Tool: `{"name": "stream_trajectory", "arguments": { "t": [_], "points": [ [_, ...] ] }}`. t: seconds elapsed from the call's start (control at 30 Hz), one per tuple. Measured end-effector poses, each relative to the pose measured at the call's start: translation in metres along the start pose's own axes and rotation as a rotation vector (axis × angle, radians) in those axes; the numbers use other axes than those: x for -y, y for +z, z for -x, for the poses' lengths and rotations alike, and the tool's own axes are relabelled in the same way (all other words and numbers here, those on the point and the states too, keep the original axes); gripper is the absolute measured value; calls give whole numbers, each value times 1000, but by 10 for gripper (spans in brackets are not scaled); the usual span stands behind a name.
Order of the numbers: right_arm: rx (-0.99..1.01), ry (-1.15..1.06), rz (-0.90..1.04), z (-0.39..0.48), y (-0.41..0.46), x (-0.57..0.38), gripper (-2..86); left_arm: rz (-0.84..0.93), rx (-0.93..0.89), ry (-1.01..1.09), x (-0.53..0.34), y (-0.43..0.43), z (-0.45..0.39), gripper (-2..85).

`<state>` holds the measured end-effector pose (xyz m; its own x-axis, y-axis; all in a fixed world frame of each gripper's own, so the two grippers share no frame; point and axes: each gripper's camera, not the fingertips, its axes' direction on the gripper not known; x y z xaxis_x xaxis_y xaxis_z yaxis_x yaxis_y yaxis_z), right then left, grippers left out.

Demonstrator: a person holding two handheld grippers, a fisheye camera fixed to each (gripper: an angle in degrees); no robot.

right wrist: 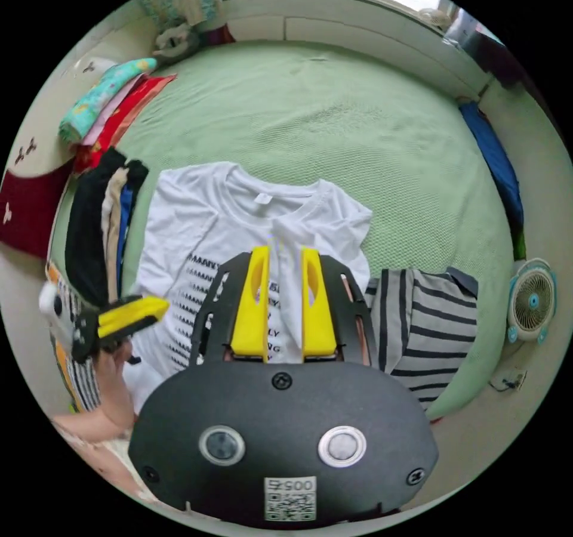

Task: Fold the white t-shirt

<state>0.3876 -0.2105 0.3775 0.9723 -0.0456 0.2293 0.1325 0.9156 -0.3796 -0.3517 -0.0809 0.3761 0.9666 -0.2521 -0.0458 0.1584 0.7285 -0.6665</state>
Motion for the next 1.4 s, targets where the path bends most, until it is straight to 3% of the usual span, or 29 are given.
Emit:
{"name": "stream_trajectory", "arguments": {
  "t": [0.17, 0.4, 0.53, 0.7, 0.8, 0.97, 1.2, 1.3, 1.4],
  "points": [
    [-37, -174, 60, 22, 31, -67, 83, -10, -7, -15, -2, -8, 7, -6],
    [-231, -134, 104, 15, 66, -84, 26, 1, 4, -6, -6, -11, 6, -6],
    [28, -130, 17, -4, 19, -85, 6, 0, 17, -5, -6, -15, 8, -7],
    [160, -163, 146, -17, 6, -86, 55, 1, -12, -27, -6, -16, 13, -6],
    [77, -159, 173, -23, 12, -79, 81, 11, -1, -13, -7, -16, 10, -6],
    [-27, 7, -36, -46, 9, -46, 86, 16, 14, -13, -9, -19, 9, -5],
    [-76, 122, 21, -56, 64, -14, 107, 13, 15, -31, -10, -27, 14, -6],
    [-184, 149, 72, -58, 82, -10, 39, 13, 16, -35, -11, -31, 15, -6],
    [-204, 215, -19, -69, 67, -10, -2, 15, 21, -36, -13, -36, 16, -6]
  ]
}}
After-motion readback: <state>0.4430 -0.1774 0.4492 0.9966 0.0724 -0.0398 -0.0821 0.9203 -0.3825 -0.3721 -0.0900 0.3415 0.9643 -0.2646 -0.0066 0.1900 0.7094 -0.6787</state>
